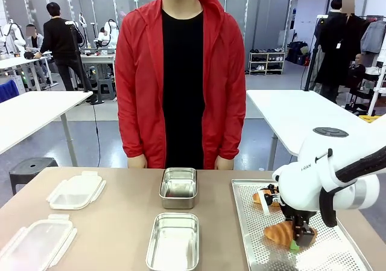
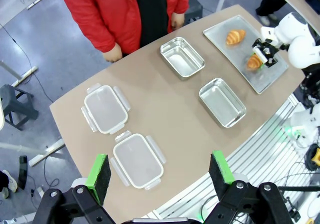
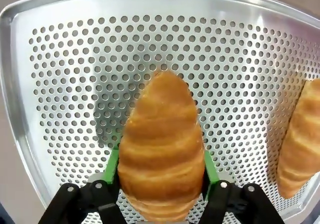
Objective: Place the bread into the airtight container.
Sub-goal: Pick up a Butter Roll and place it into an empty Airtight Container.
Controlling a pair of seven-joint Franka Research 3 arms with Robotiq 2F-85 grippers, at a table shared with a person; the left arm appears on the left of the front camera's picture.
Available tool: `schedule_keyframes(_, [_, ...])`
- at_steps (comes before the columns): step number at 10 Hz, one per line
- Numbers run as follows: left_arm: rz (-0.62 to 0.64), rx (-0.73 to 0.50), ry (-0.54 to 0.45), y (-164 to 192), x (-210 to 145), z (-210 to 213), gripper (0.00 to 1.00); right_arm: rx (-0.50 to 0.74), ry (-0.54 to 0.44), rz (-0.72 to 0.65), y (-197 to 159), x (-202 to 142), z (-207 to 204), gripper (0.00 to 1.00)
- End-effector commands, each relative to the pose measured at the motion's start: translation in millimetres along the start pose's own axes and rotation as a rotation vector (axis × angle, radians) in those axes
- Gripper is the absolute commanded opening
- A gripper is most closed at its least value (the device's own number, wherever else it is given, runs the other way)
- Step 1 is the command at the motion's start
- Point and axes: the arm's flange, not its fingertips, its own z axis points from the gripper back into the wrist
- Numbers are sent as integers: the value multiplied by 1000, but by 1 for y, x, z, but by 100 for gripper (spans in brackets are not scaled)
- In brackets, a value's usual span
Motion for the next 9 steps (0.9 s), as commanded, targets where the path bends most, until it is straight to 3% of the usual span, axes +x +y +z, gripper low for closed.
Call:
schedule_keyframes(1, [-13,-5,-1,0,0,1,100,1,-26,16,41,-13,0,42])
schedule_keyframes(2, [-13,-5,-1,0,0,1,100,-1,-22,-2,38,-12,9,63])
schedule_keyframes(6, [-13,-5,-1,0,0,1,100,-33,-50,-17,22,-1,83,63])
schedule_keyframes(9, [-13,-5,-1,0,0,1,100,-60,-36,-40,15,42,146,63])
